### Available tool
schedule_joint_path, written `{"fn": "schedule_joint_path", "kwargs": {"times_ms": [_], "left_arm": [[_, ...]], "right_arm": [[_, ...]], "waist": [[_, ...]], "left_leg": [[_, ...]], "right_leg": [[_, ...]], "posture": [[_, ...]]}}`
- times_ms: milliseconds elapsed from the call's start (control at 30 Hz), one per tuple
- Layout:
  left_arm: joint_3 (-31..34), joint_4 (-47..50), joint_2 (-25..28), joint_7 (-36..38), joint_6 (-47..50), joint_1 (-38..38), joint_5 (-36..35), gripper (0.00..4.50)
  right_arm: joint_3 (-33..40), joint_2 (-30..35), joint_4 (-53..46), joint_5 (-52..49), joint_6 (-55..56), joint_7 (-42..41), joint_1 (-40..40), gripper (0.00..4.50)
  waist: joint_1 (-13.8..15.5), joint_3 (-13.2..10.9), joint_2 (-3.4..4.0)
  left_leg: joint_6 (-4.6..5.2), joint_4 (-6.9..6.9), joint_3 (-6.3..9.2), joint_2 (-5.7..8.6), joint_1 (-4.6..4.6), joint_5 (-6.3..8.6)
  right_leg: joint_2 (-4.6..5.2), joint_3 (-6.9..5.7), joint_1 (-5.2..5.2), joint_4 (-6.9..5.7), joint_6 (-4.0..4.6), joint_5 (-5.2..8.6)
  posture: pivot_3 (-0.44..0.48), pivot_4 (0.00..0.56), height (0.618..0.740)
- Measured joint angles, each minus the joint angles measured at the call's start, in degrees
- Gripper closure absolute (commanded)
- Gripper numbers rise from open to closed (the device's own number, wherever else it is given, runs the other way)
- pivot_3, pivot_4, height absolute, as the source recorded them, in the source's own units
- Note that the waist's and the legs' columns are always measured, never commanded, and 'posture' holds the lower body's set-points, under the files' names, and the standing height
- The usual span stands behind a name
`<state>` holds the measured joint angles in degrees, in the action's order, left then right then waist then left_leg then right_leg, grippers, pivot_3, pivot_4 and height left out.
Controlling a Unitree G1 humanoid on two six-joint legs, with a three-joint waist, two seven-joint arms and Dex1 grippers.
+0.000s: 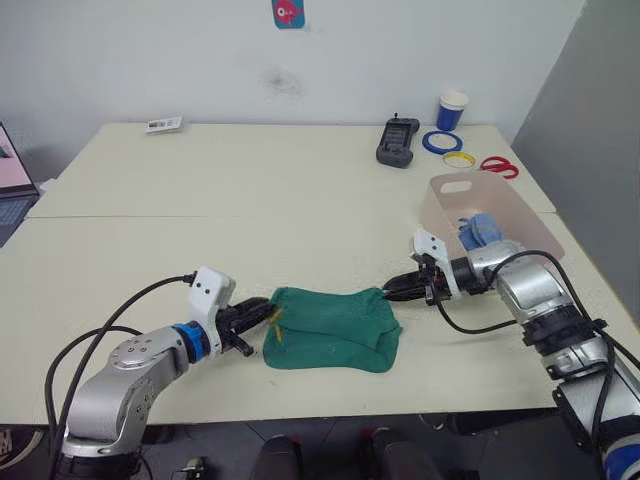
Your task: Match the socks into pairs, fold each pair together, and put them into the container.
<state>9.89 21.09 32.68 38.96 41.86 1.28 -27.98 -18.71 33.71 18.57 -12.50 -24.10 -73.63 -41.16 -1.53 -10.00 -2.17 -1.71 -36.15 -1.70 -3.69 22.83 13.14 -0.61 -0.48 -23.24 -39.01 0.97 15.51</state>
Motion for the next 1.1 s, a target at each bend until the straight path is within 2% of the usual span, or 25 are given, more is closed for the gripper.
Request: {"fn": "schedule_joint_path", "kwargs": {"times_ms": [167,200,333,433,533,667,733,900,1100], "left_arm": [[1.0,-4.0,2.4,0.6,-2.3,0.5,0.6,1.26],[1.8,-5.2,3.5,0.7,-3.4,0.8,1.2,0.95],[4.5,-7.6,10.2,7.0,-9.8,0.0,2.2,0.95],[3.5,-10.9,16.3,16.4,-21.6,-0.9,5.8,0.95],[-1.1,-17.7,19.2,22.0,-36.3,1.3,12.7,0.95],[-7.8,-27.5,18.0,25.0,-57.1,8.1,20.6,0.95],[-10.0,-30.9,17.3,25.1,-63.7,11.2,23.3,0.95],[-14.2,-38.1,14.9,24.5,-72.7,16.6,27.3,0.95],[-16.8,-42.2,14.3,24.2,-77.9,18.1,28.8,0.95]], "right_arm": [[5.1,0.4,-6.8,0.1,1.3,6.6,4.9,1.05],[6.3,1.0,-9.4,0.1,2.0,7.7,6.1,1.04],[8.5,4.7,-22.0,0.5,5.4,9.2,14.6,1.04],[7.2,5.4,-31.2,2.4,8.6,10.3,21.6,1.04],[4.9,5.9,-34.8,7.0,15.3,12.0,24.4,1.04],[0.9,6.6,-32.8,14.9,26.5,14.3,27.9,1.04],[0.4,6.2,-31.6,16.3,28.3,15.2,27.9,1.04],[-0.7,4.7,-28.7,18.6,30.9,16.3,24.4,1.04],[-2.3,5.0,-25.3,20.8,35.6,16.1,23.2,1.04]], "waist": [[0.0,0.0,0.01],[0.0,0.0,0.01],[0.1,0.0,0.00],[0.1,-0.1,0.09],[0.1,-0.1,0.13],[0.7,0.0,0.10],[1.1,0.0,0.09],[1.1,0.0,0.09],[1.2,0.0,0.09]], "left_leg": [[0.00,0.01,0.01,0.00,0.02,0.00],[0.00,0.02,0.00,-0.01,0.02,0.00],[-0.01,0.08,-0.01,-0.02,0.03,0.00],[-0.02,0.10,-0.07,0.01,-0.01,0.00],[-0.02,0.09,-0.13,0.02,-0.10,-0.01],[-0.02,0.08,-0.21,0.05,0.03,0.00],[-0.02,0.07,-0.25,0.06,0.08,0.00],[-0.01,0.07,-0.23,-0.02,0.02,0.00],[-0.01,0.06,-0.23,-0.02,0.03,0.00]], "right_leg": [[0.02,0.00,-0.04,-0.02,0.00,0.00],[0.01,-0.01,-0.05,-0.01,-0.01,0.00],[0.04,-0.06,-0.06,0.03,0.08,0.06],[0.12,-0.05,-0.07,0.01,0.13,0.09],[0.14,-0.06,-0.03,0.00,0.17,0.05],[0.13,-0.04,-0.09,0.05,0.18,0.06],[0.10,-0.01,-0.14,0.06,0.17,0.06],[-0.16,0.00,-0.14,-0.01,0.16,0.05],[-0.18,0.01,-0.14,-0.01,0.16,0.05]], "posture": [[0.000,0.150,0.740],[0.000,0.150,0.740],[0.000,0.150,0.740],[0.000,0.150,0.740],[0.000,0.150,0.740],[0.000,0.150,0.740],[0.000,0.150,0.740],[0.000,0.150,0.740],[0.000,0.150,0.740]]}}
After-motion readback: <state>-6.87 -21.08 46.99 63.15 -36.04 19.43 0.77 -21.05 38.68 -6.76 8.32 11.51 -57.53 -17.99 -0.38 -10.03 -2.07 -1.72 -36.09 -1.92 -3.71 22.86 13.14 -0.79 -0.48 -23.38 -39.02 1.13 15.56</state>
